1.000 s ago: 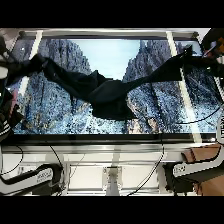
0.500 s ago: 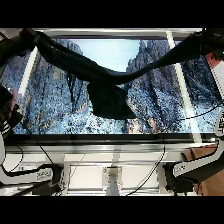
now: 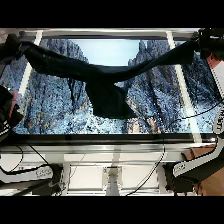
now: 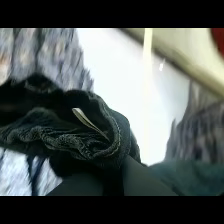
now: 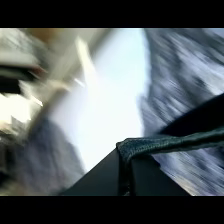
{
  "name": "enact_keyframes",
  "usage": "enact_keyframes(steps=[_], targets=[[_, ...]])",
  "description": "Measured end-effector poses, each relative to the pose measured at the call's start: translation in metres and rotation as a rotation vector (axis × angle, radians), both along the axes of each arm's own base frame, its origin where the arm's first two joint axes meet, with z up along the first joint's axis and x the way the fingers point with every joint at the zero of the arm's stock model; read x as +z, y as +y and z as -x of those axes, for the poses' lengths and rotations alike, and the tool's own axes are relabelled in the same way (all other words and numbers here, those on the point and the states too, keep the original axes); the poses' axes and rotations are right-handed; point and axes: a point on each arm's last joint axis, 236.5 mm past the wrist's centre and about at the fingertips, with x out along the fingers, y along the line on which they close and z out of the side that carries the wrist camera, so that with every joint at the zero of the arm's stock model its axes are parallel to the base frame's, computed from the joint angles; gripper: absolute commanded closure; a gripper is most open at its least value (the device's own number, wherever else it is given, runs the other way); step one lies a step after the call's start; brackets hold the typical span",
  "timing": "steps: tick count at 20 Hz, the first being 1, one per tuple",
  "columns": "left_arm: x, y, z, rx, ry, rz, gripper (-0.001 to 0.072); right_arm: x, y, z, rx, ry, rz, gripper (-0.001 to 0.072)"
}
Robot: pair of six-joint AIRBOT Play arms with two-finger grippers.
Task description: Fold the clothes and pants, and hang the long-sleeved shirts on hangers.
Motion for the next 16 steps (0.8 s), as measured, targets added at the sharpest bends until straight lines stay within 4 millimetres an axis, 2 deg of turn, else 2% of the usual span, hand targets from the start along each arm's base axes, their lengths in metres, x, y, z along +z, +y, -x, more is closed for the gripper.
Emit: enact_keyframes(steps=[6, 9, 13, 15, 16], targets=[[-0.055, 0.018, 0.069, -0.048, 0.242, -0.153, 0.0696, -0.095, 0.001, 0.07, 0.163, 0.371, 0.152, 0.0708], [-0.098, 0.024, 0.115, -0.04, 0.383, -0.218, 0.0695, -0.138, 0.012, 0.114, 0.229, 0.532, 0.166, 0.0707], [-0.153, 0.029, 0.176, -0.028, 0.539, -0.279, 0.0695, -0.183, 0.022, 0.182, 0.287, 0.725, 0.192, 0.0704], [-0.176, 0.032, 0.2, -0.021, 0.597, -0.299, 0.0694, -0.207, 0.021, 0.22, 0.316, 0.846, 0.207, 0.0654], [-0.188, 0.034, 0.211, -0.014, 0.624, -0.313, 0.0693, -0.219, 0.016, 0.241, 0.328, 0.915, 0.229, 0.0442]])
